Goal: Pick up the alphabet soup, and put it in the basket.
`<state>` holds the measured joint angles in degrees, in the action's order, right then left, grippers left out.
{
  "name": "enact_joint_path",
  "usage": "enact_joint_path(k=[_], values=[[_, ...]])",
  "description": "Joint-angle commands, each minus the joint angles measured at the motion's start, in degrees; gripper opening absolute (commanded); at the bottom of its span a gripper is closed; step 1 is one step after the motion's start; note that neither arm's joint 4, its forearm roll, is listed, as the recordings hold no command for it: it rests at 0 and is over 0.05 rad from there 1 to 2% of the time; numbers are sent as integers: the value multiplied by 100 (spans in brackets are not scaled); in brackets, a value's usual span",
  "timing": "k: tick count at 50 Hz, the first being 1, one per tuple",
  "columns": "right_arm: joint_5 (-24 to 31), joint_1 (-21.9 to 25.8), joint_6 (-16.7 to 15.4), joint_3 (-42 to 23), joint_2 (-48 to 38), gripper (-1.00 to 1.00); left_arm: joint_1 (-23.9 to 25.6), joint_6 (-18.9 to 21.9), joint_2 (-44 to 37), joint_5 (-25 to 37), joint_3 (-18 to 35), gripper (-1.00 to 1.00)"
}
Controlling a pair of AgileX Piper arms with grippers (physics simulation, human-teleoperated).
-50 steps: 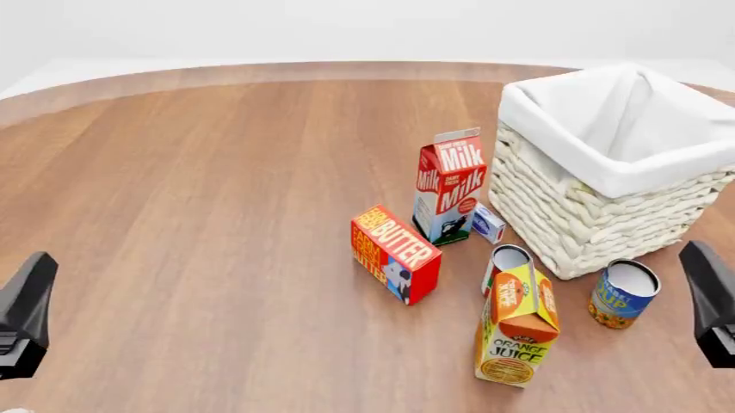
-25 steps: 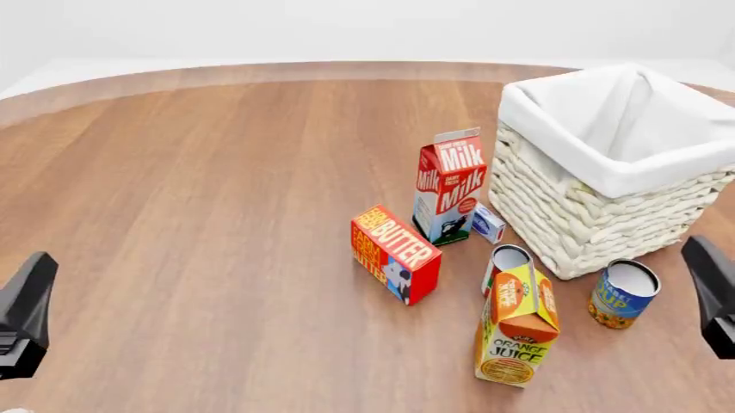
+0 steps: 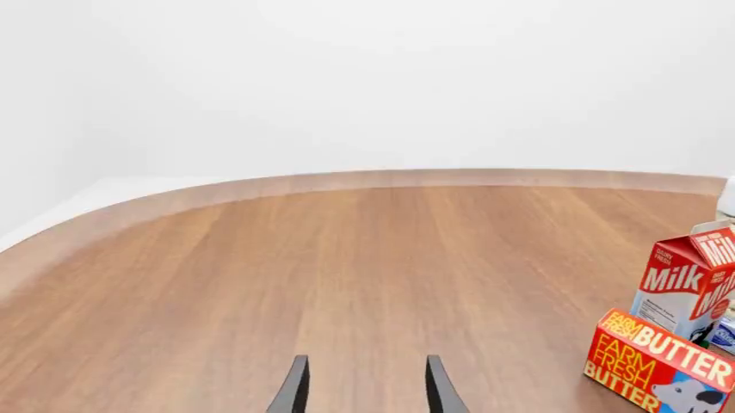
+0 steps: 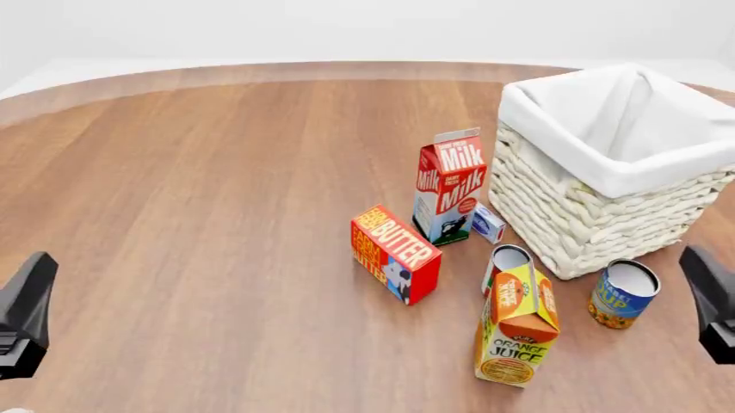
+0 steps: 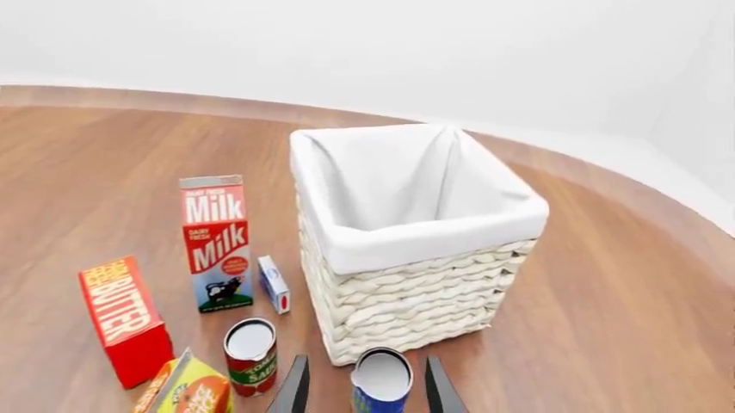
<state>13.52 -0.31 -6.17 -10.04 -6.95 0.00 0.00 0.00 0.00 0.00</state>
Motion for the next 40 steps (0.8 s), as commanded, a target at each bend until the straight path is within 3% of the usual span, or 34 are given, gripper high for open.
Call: enact_joint_path(k=[1, 25, 40], values=[[163, -59, -124, 85, 102, 100, 0, 0, 0, 0, 0, 100], [41, -334, -64, 572, 199, 100, 0, 0, 0, 0, 0, 100], [-643, -403, -86, 896, -335, 100, 0, 0, 0, 0, 0, 100]])
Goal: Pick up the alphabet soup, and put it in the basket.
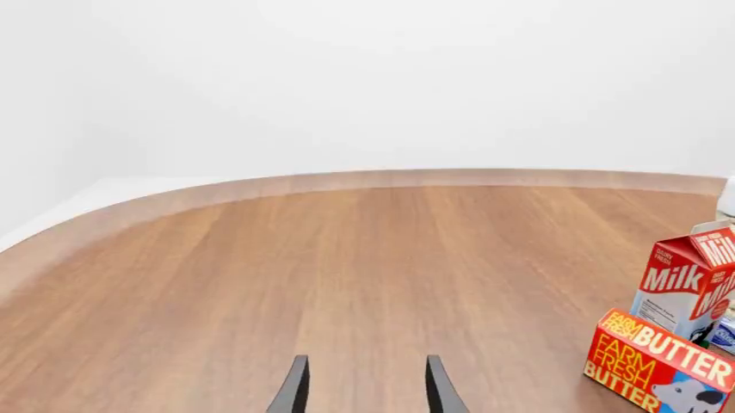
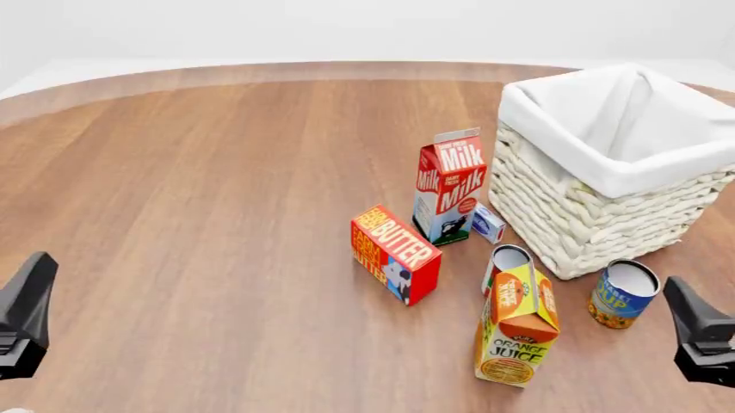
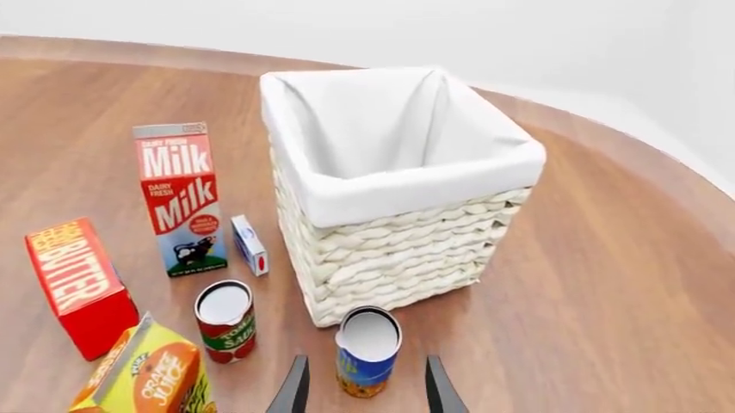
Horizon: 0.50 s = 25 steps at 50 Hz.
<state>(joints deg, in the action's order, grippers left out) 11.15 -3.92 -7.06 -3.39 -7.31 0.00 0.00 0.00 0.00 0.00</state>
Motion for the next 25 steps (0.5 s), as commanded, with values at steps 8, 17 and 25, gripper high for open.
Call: enact_joint_path(k=[8, 17, 25], values=[[-637, -56, 4, 331, -506, 100, 0, 0, 0, 0, 0, 100], [-818, -69, 8, 334, -776, 100, 0, 0, 0, 0, 0, 100], [-1134, -82, 17, 338, -1173, 100, 0, 0, 0, 0, 0, 100]])
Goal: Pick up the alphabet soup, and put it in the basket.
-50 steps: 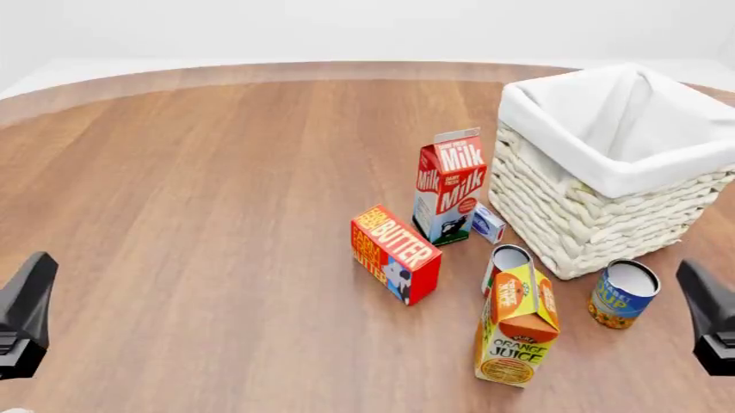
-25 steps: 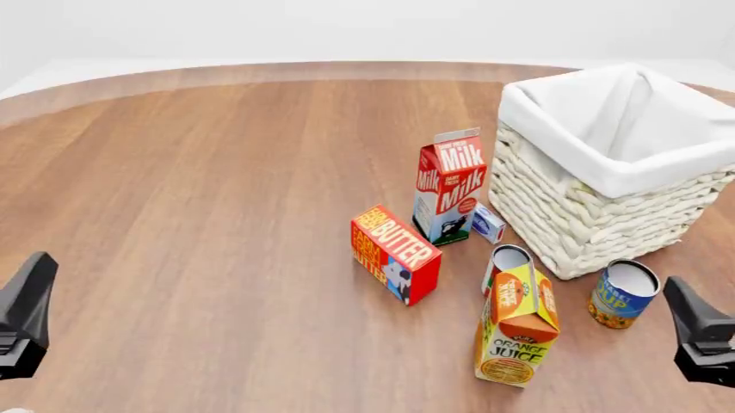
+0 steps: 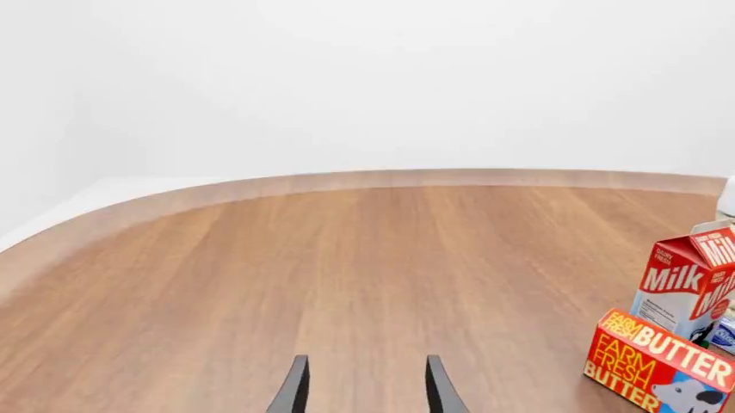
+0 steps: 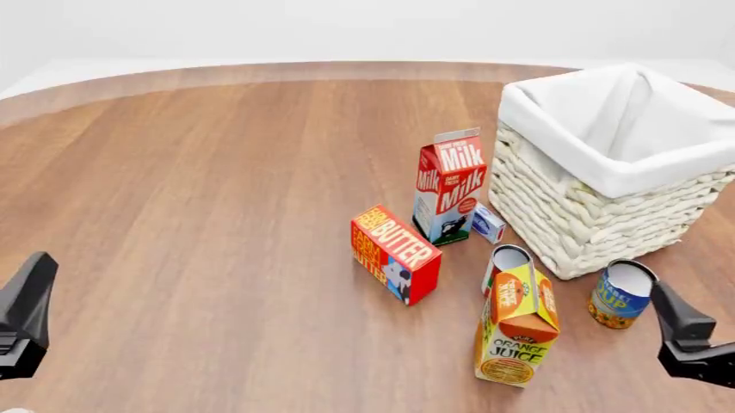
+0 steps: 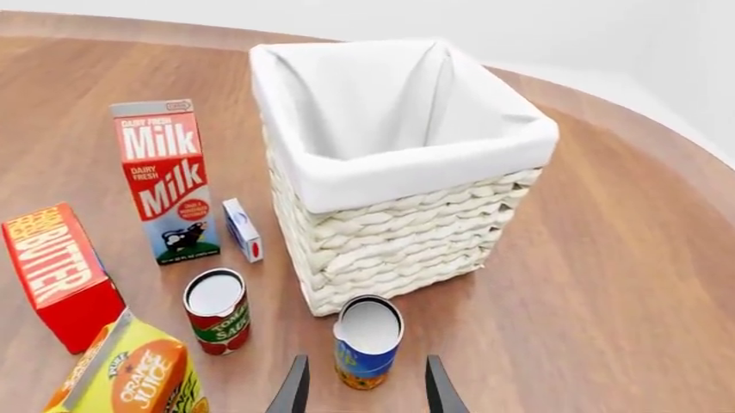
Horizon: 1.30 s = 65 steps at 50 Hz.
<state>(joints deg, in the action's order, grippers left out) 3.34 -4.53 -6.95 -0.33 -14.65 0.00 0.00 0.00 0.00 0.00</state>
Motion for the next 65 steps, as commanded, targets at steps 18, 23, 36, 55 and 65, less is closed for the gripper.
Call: enact_joint_path(k=[18, 23, 36, 55, 65], values=[[-1124, -70, -12, 33, -1331, 100, 0, 0, 0, 0, 0, 100], [-1324, -81, -22, 33, -1564, 100, 0, 0, 0, 0, 0, 100], [-2164, -48, 14, 33, -2509, 100, 0, 0, 0, 0, 0, 100], [-3082, -62, 65, 33, -3569, 100, 0, 0, 0, 0, 0, 100], [-3215, -94, 75, 33, -3807, 100, 0, 0, 0, 0, 0, 100]])
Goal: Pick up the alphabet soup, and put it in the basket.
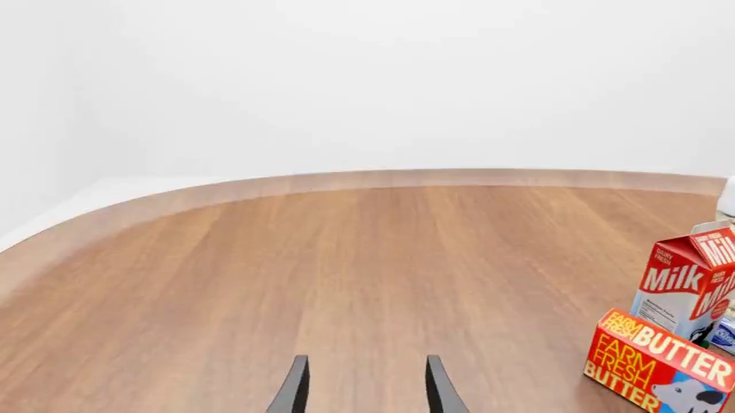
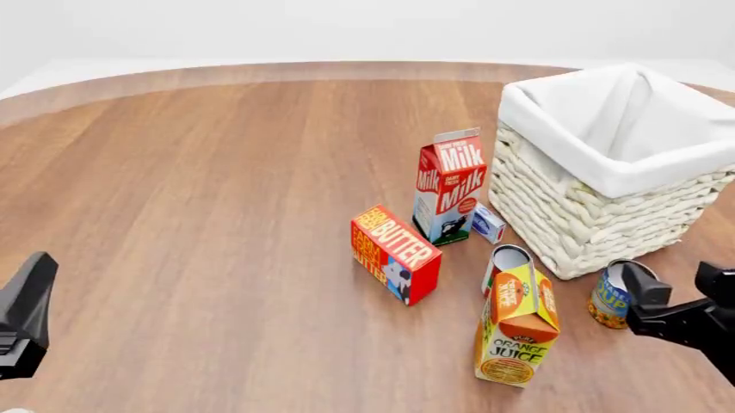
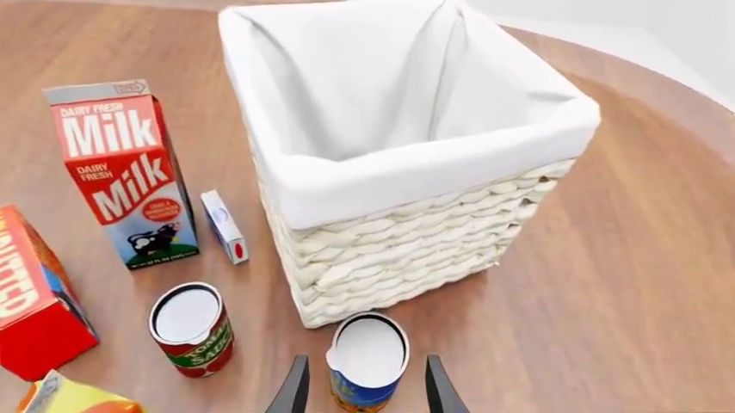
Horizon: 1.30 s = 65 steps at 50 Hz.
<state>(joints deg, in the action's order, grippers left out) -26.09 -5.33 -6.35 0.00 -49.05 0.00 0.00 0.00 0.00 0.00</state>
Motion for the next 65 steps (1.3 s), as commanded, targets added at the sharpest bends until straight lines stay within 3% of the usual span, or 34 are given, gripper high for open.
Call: enact_joint_path(k=[1, 16, 22, 28, 36, 41, 44, 45, 46, 65], values=[[-325, -14, 10, 0, -443, 100, 0, 0, 0, 0, 0, 100], [-1163, -77, -27, 0, -1405, 100, 0, 0, 0, 0, 0, 100], [-1967, -92, -71, 0, -2306, 100, 0, 0, 0, 0, 0, 100], [-2338, -76, -60, 0, -2743, 100, 0, 0, 0, 0, 0, 100], [-2193, -121, -70, 0, -2606, 100, 0, 0, 0, 0, 0, 100], [-2560, -132, -60, 0, -3035, 100, 0, 0, 0, 0, 0, 100], [-2832, -168, -102, 0, -3336, 100, 0, 0, 0, 0, 0, 100], [-4048, -175, -90, 0, -4704, 100, 0, 0, 0, 0, 0, 100], [-4310, -175, -84, 0, -4980, 100, 0, 0, 0, 0, 0, 100], [-4374, -198, -88, 0, -5135, 100, 0, 0, 0, 0, 0, 100]])
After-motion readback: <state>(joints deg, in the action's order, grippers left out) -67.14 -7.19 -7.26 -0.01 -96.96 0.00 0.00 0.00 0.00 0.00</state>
